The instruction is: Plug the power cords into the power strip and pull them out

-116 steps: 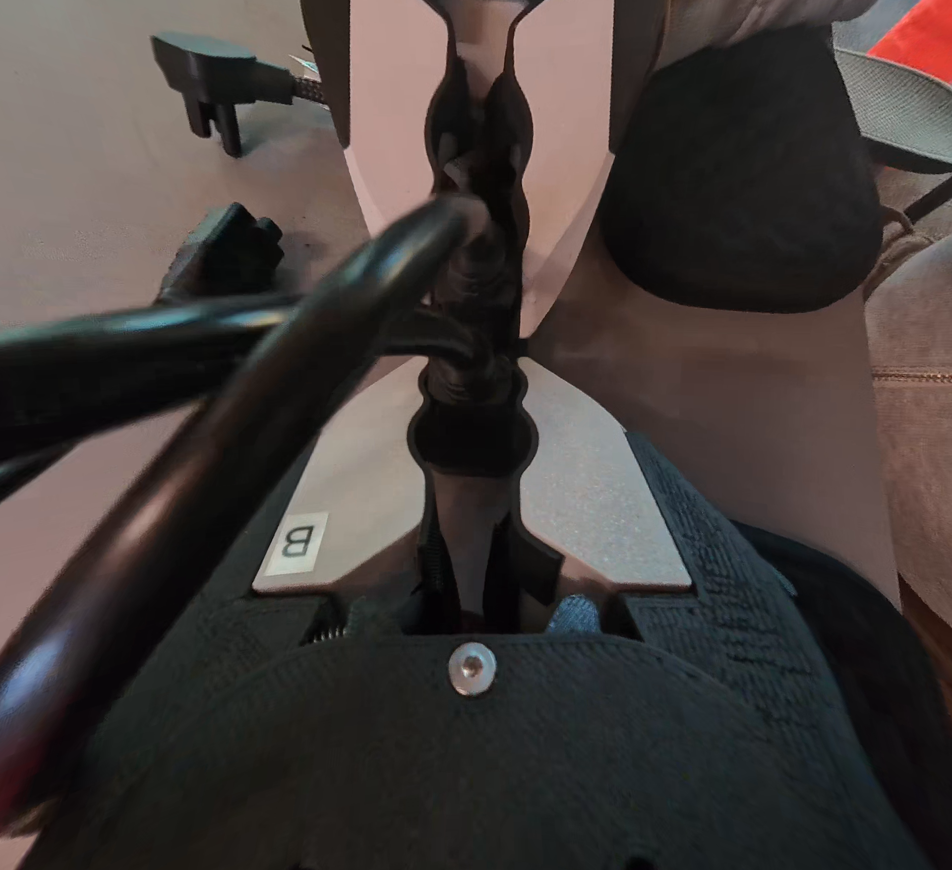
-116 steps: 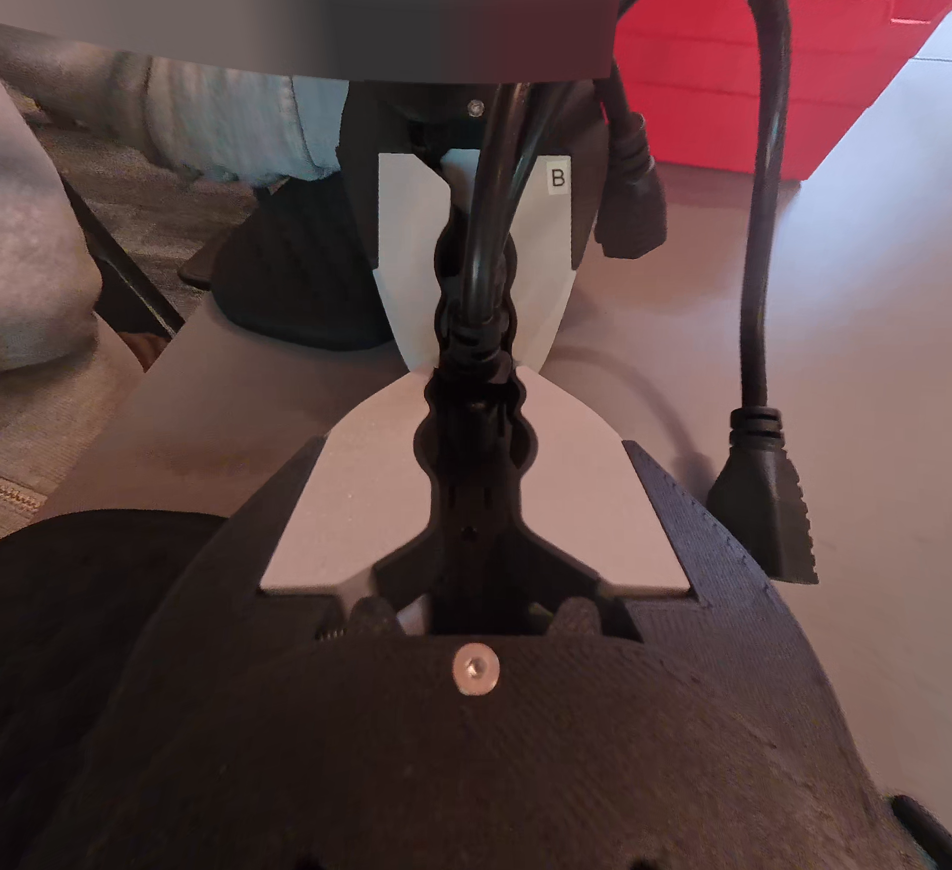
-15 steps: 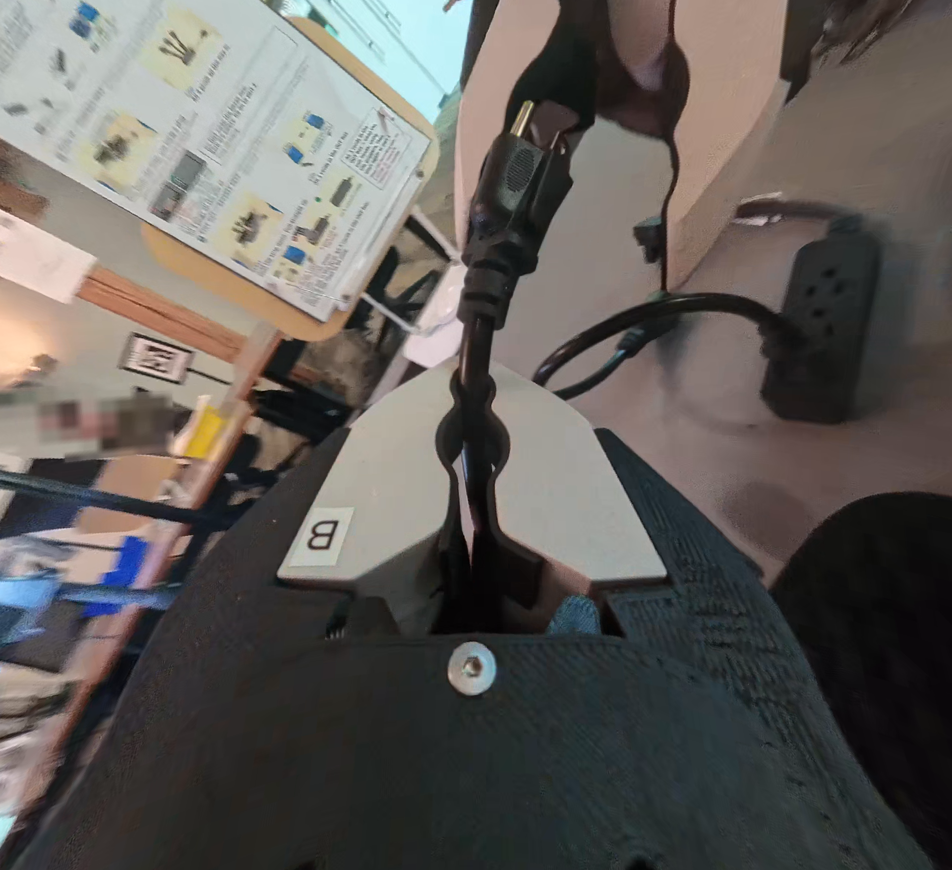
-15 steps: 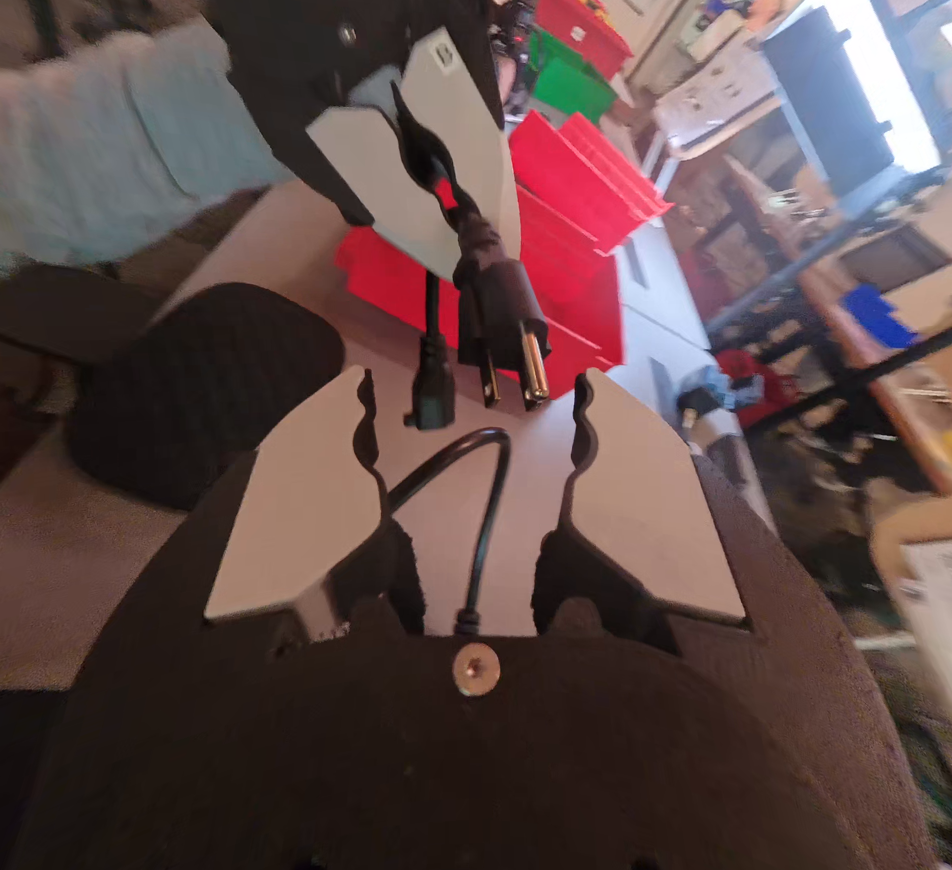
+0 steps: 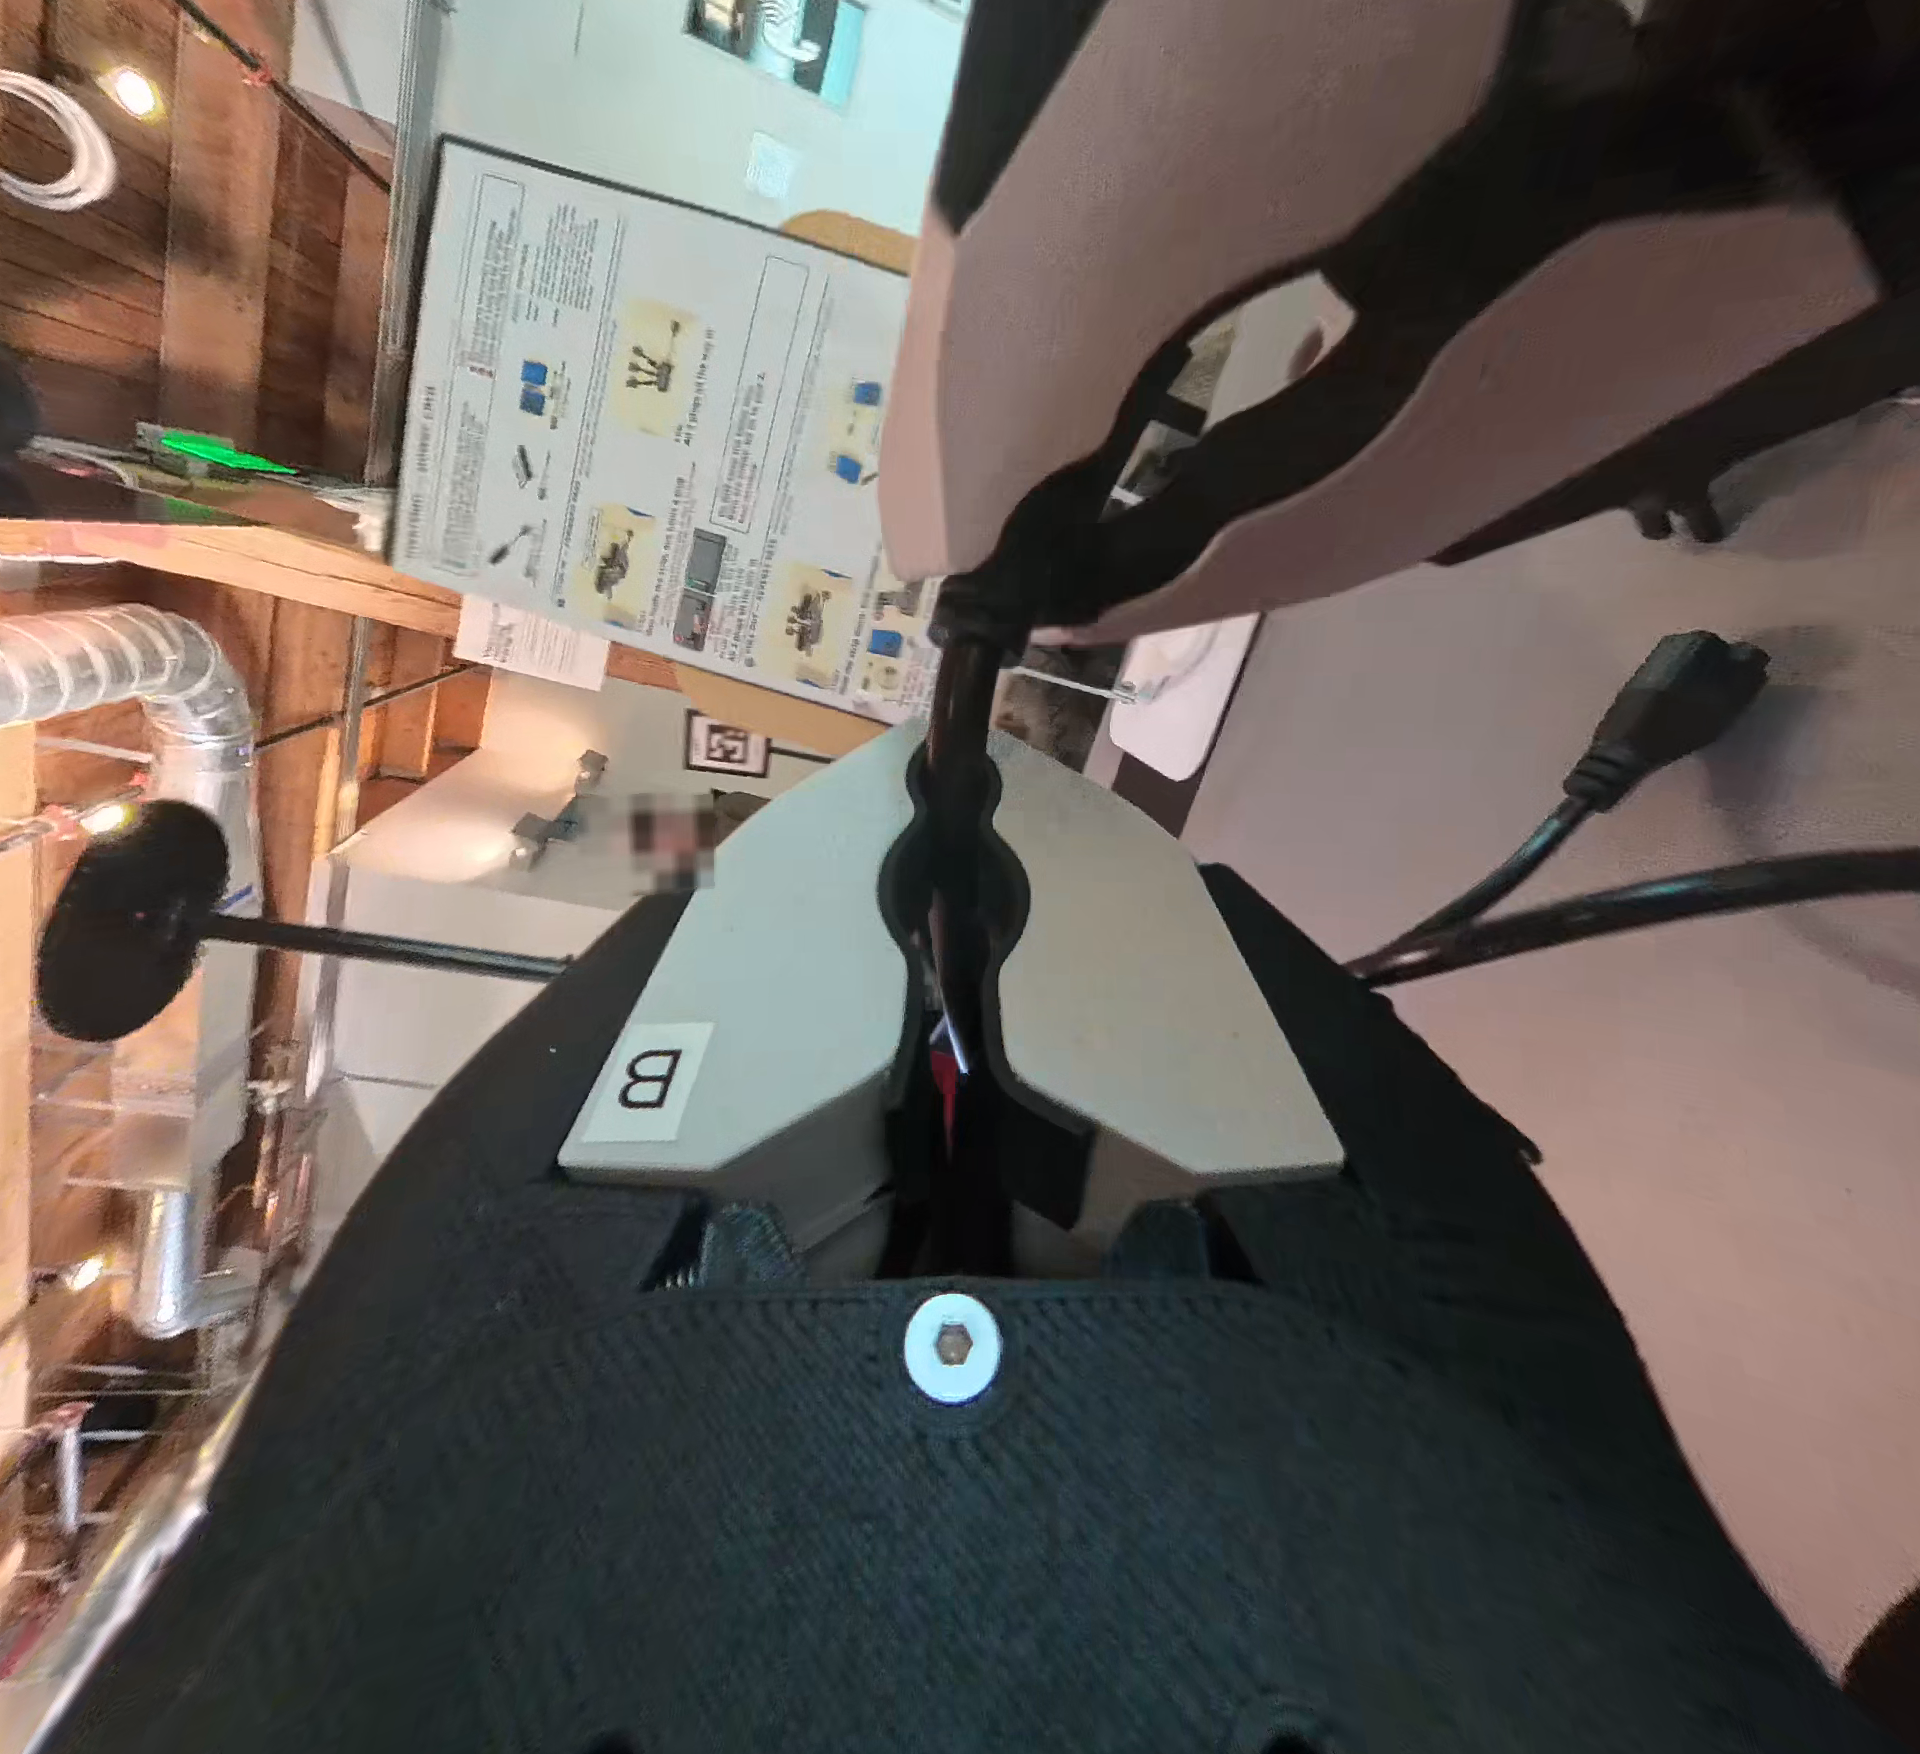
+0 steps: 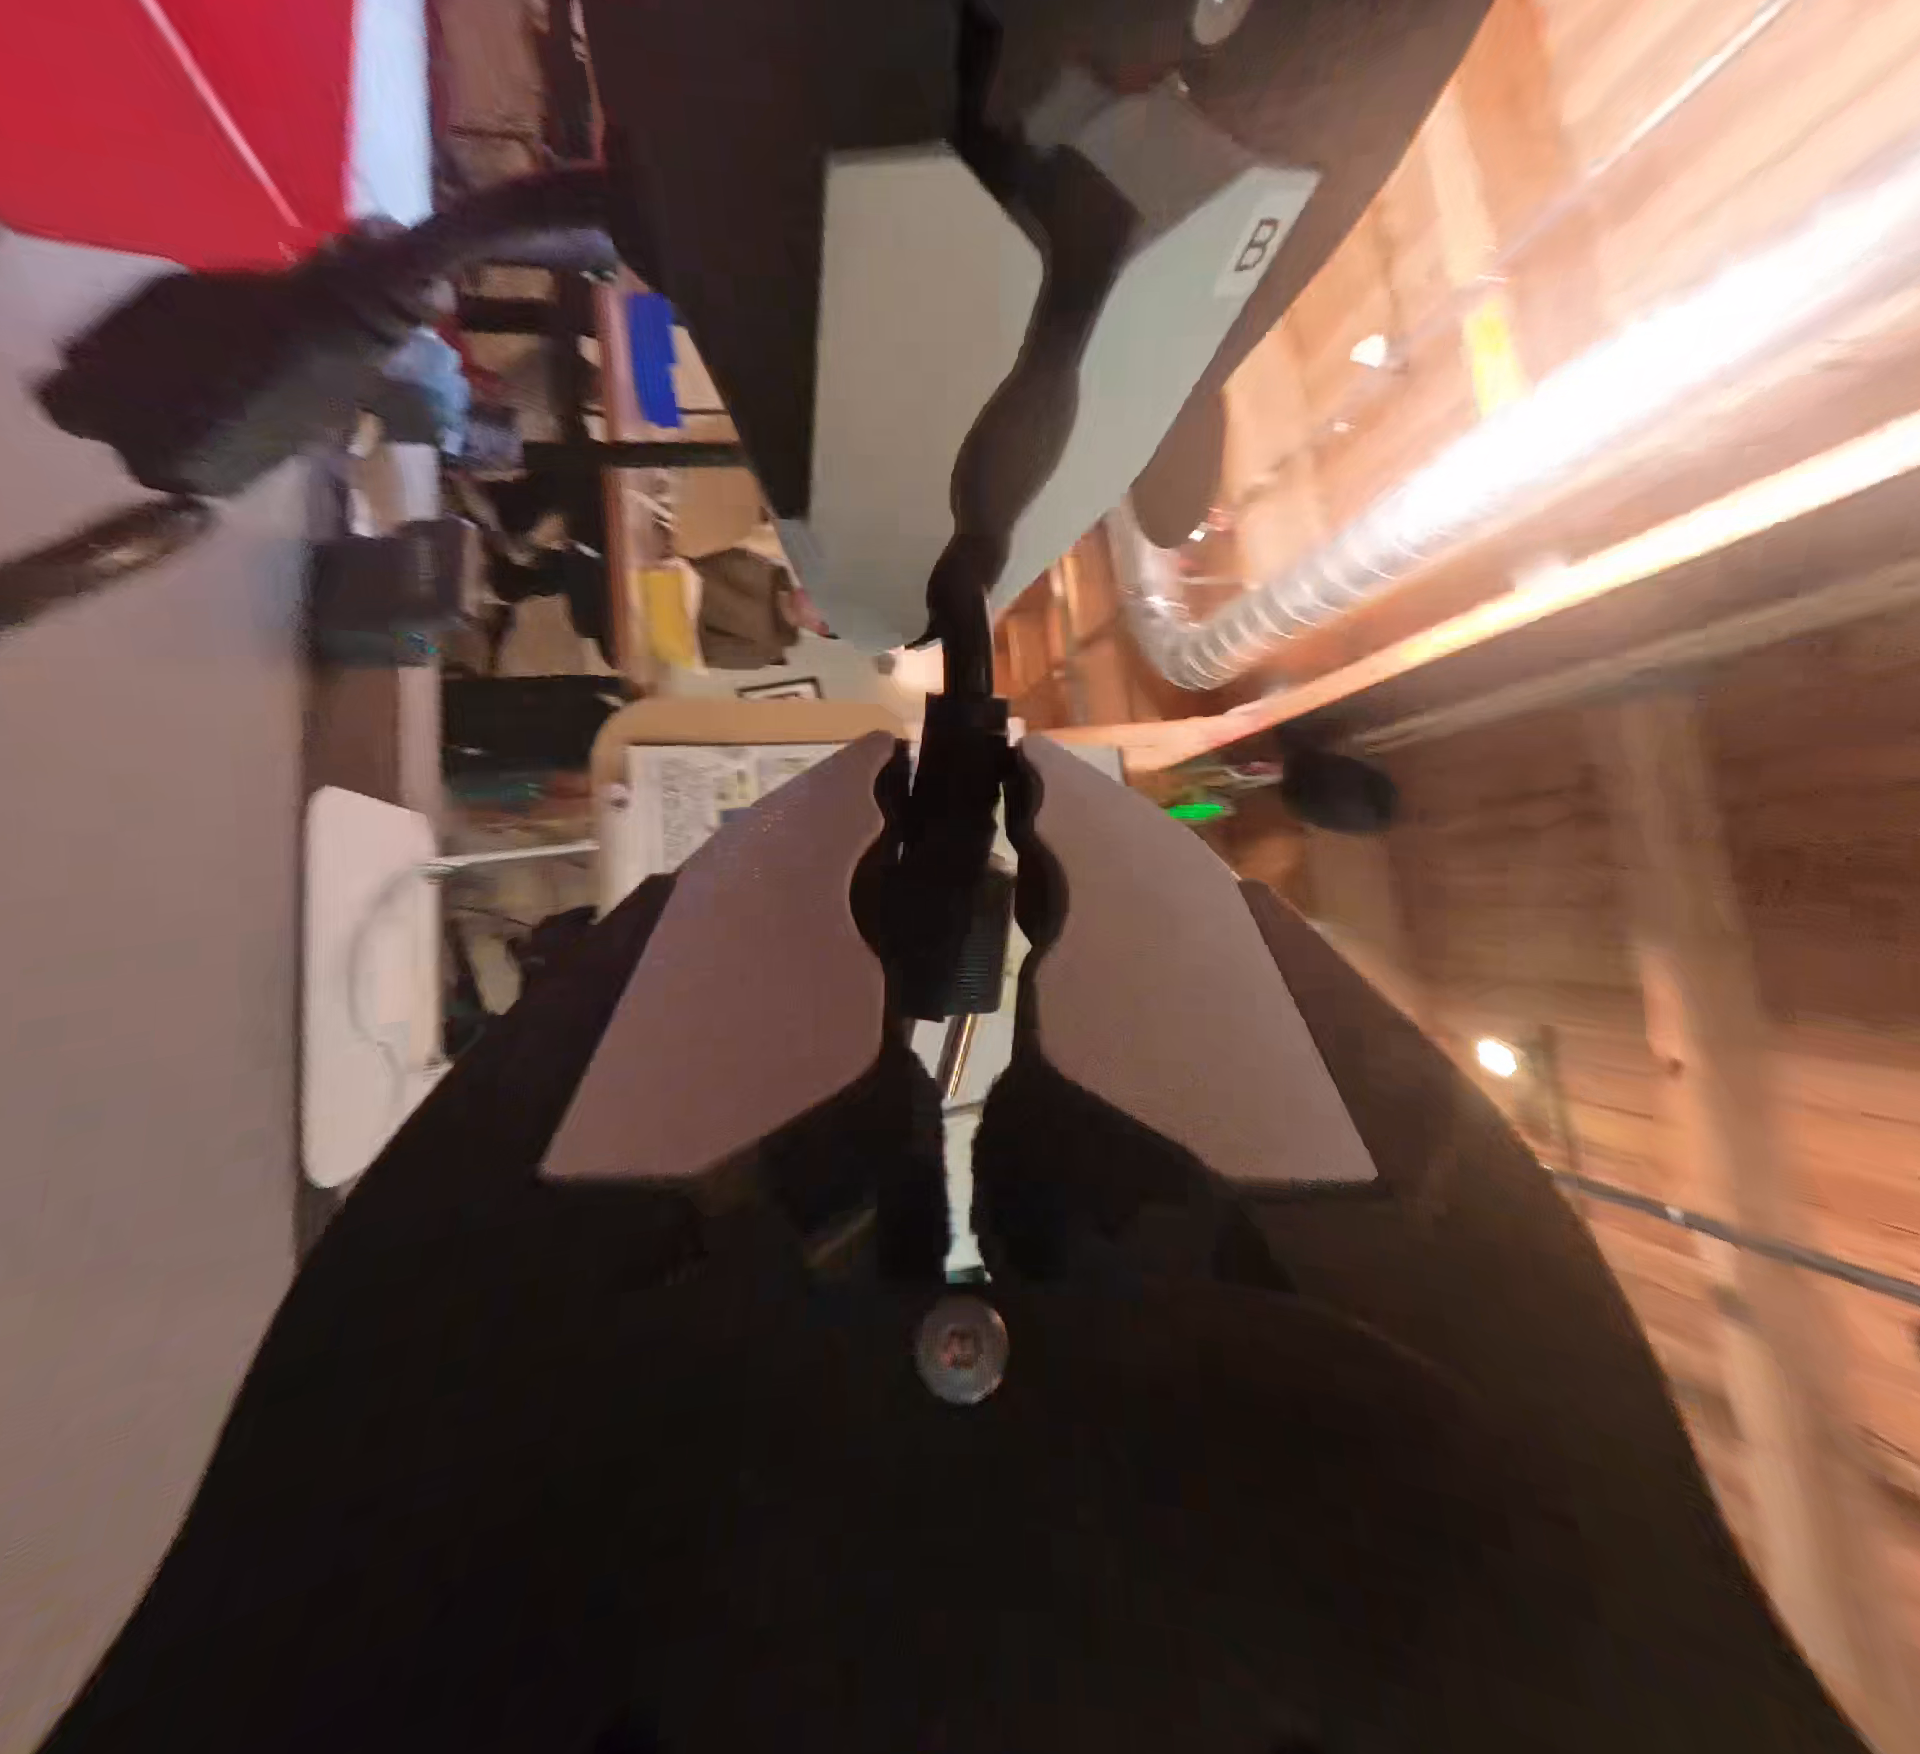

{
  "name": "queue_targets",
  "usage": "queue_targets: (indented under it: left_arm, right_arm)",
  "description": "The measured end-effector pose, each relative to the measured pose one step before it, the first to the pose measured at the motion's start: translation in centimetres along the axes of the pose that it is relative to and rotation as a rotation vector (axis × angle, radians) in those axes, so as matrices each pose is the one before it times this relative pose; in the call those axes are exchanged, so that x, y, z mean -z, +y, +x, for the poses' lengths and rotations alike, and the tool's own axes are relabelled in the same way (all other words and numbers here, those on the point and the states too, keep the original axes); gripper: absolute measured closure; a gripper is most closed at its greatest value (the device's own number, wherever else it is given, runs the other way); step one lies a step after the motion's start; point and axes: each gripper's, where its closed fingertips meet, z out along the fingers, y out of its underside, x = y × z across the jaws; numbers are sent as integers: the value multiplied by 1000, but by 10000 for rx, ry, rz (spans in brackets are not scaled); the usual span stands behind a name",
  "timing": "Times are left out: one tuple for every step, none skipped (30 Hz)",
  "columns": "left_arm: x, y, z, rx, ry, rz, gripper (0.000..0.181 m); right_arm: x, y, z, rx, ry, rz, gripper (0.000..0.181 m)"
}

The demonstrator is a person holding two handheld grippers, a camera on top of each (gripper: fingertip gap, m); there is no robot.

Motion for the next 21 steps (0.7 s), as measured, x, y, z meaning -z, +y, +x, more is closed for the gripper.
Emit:
queue_targets:
  left_arm:
    - [-106, -386, -309, -117, -222, -9, 178]
    - [-53, -344, -273, -161, -152, -9, 178]
    - [12, -412, -315, -161, -154, 47, 179]
    - [75, -557, -333, -83, -135, 148, 177]
    - [146, -713, -254, -25, -78, 253, 176]
    - [208, -838, -254, -4, -86, 357, 173]
    - [326, -920, -244, -45, -80, 453, 169]
    - [363, -854, -121, 25, 5, 434, 159]
    - [344, -641, -5, 188, 124, 330, 148]
    - [329, -511, 90, 344, 180, 343, 140]
    - [297, -461, 103, 490, 178, 458, 135]
    - [251, -365, 12, 628, 103, 585, 129]
    - [233, -291, -207, 708, -29, 744, 125]
    - [272, -157, -599, 772, -292, 892, 122]
    - [329, 144, -948, 893, -500, 914, 121]
    - [402, 474, -1110, 1063, -572, 892, 122]
    - [498, 812, -1139, 1130, -541, 842, 122]
    - [665, 1214, -1292, 1138, -578, 690, 122]
    - [797, 1581, -1391, 1069, -586, 427, 122]
    - [857, 1840, -1178, 691, -423, 102, 122]
    - [885, 1874, -979, 378, -356, -51, 122]
  right_arm:
    - [43, 289, 371, -67, 204, -45, 164]
    - [109, 168, 398, -204, 159, 27, 165]
    - [158, 143, 554, -122, 274, 28, 165]
    - [193, 175, 668, -29, 353, -16, 166]
    - [207, 212, 697, 15, 340, -56, 166]
    - [184, 380, 693, -13, 285, -164, 166]
    - [106, 680, 712, -26, 265, -308, 166]
    - [97, 764, 737, -73, 260, -263, 166]
    - [77, 816, 730, -170, 220, -209, 166]
    - [34, 943, 683, -200, 148, -268, 166]
    - [25, 1038, 751, -195, 164, -303, 166]
    - [30, 1046, 838, -198, 203, -273, 166]
    - [52, 1072, 871, -207, 185, -271, 166]
    - [33, 1137, 860, -203, 151, -315, 166]
    - [41, 1186, 879, -190, 142, -344, 166]
    - [54, 1139, 875, -144, 131, -314, 166]
    - [64, 1145, 832, -88, 106, -310, 166]
    - [61, 1214, 811, -62, 90, -372, 166]
    - [38, 1285, 805, -57, 82, -439, 166]
    - [51, 1279, 819, -32, 99, -417, 166]
    - [65, 1227, 841, -12, 120, -367, 166]
